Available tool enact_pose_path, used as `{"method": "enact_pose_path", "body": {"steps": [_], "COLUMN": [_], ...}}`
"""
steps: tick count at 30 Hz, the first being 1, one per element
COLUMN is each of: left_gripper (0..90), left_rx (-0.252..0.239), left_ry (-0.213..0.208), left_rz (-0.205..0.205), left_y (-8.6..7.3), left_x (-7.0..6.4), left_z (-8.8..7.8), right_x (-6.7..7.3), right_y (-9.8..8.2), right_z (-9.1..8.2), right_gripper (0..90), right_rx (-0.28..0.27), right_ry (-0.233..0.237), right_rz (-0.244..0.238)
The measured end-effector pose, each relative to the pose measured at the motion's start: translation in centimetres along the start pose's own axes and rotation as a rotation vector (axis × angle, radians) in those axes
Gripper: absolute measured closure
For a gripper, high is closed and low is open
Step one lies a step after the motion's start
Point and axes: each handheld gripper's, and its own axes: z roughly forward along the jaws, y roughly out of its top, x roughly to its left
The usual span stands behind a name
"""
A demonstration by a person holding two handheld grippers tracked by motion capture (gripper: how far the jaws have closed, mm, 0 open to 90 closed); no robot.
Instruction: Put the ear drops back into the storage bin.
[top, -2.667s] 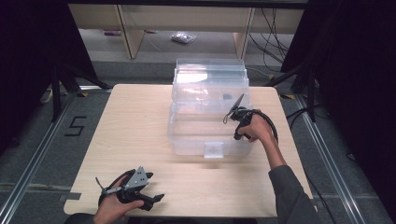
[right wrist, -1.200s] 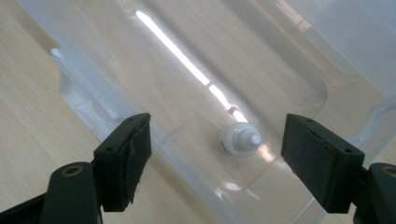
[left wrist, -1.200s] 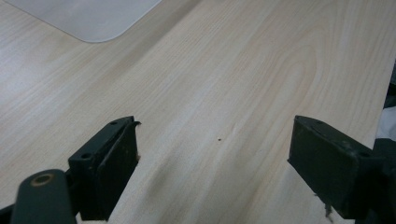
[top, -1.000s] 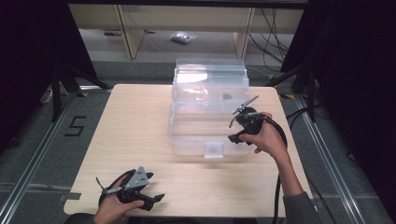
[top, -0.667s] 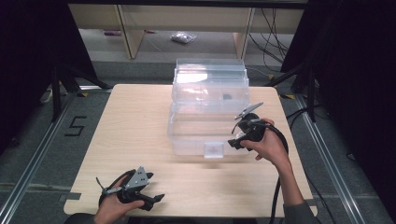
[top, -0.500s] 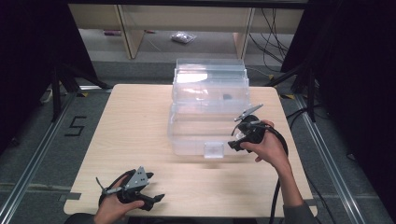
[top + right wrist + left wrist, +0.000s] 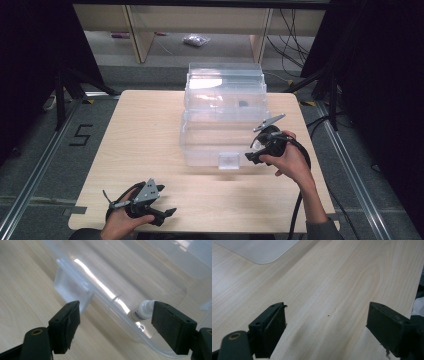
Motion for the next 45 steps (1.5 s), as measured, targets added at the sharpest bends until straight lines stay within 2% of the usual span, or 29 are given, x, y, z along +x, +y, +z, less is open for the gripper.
{"method": "enact_pose_path", "body": {"steps": [1,4,9,10,11,12,13,18,19,23,24,27,28,29,30,32,34,35,37,38,39,40,45], "left_gripper": [15.1,15.1,15.1,15.1,15.1,15.1,15.1,15.1,15.1,15.1,15.1,15.1,15.1,15.1,15.1,15.1,15.1,15.1,15.1,15.1,15.1,15.1,15.1], "left_rx": [-0.002,-0.003,-0.005,-0.005,-0.002,-0.005,-0.004,-0.008,-0.008,-0.005,-0.004,-0.001,0.004,-0.003,-0.005,-0.002,-0.002,-0.011,-0.003,-0.002,-0.001,-0.001,-0.003], "left_ry": [0.003,0.001,0.003,0.003,0.005,0.003,0.003,0.004,0.004,0.003,0.001,0.000,-0.008,0.005,0.003,0.001,0.001,0.001,0.001,0.002,0.002,0.001,0.002], "left_rz": [0.005,0.015,-0.002,-0.002,0.000,-0.002,-0.002,0.004,0.013,-0.003,0.013,-0.004,-0.003,-0.001,-0.002,0.012,0.015,0.003,0.014,0.013,0.012,0.013,0.014], "left_y": [0.0,0.0,0.0,0.0,0.0,0.0,0.0,0.0,0.0,0.0,0.0,0.0,0.0,0.0,0.0,0.0,0.0,0.0,0.0,0.0,0.0,0.0,0.0], "left_x": [0.0,0.0,0.0,0.0,0.0,0.0,0.0,0.0,0.1,0.0,0.0,0.0,0.0,0.0,0.0,0.0,0.0,-0.1,0.0,0.0,0.0,0.0,0.0], "left_z": [0.0,0.0,0.0,0.0,0.0,0.0,0.0,0.0,0.0,0.0,0.0,0.0,0.0,0.0,0.0,0.0,0.0,0.0,0.0,0.0,0.0,0.0,0.0], "right_x": [0.0,0.3,0.5,0.8,0.8,0.7,0.9,1.1,1.3,1.5,1.6,2.0,1.9,1.8,2.0,2.0,2.2,1.9,2.2,2.4,2.2,2.4,2.9], "right_y": [-0.1,-0.2,-0.4,-0.5,-0.5,-0.5,-0.5,-0.4,-0.4,-0.9,-1.0,-1.5,-1.7,-1.9,-2.1,-2.4,-2.7,-2.7,-3.0,-3.2,-3.2,-3.3,-3.7], "right_z": [0.0,-0.1,0.0,-0.1,-0.1,-0.1,-0.1,0.2,0.1,0.3,0.2,0.0,0.1,0.0,0.0,-0.2,-0.2,-0.3,-0.3,-0.2,-0.3,-0.4,-0.4], "right_gripper": [23.7,23.5,23.3,23.3,23.2,23.1,23.1,22.9,22.9,23.0,22.9,22.9,22.8,22.8,22.8,22.7,22.6,22.5,22.3,22.3,22.3,22.2,21.6], "right_rx": [-0.004,-0.002,-0.016,-0.005,-0.007,-0.016,-0.011,-0.031,-0.025,-0.037,-0.029,-0.026,-0.031,-0.030,-0.034,-0.032,-0.045,-0.047,-0.053,-0.062,-0.060,-0.057,-0.063], "right_ry": [0.005,0.012,0.004,0.014,0.009,-0.003,0.007,0.004,0.006,0.028,0.018,0.023,0.021,0.022,0.026,0.030,0.017,0.018,0.018,0.012,0.016,0.017,-0.001], "right_rz": [-0.014,-0.003,-0.040,-0.011,-0.007,-0.027,-0.008,-0.050,-0.030,-0.052,-0.047,-0.021,-0.037,-0.063,-0.039,-0.040,-0.037,-0.068,-0.039,-0.042,-0.072,-0.054,-0.052]}}
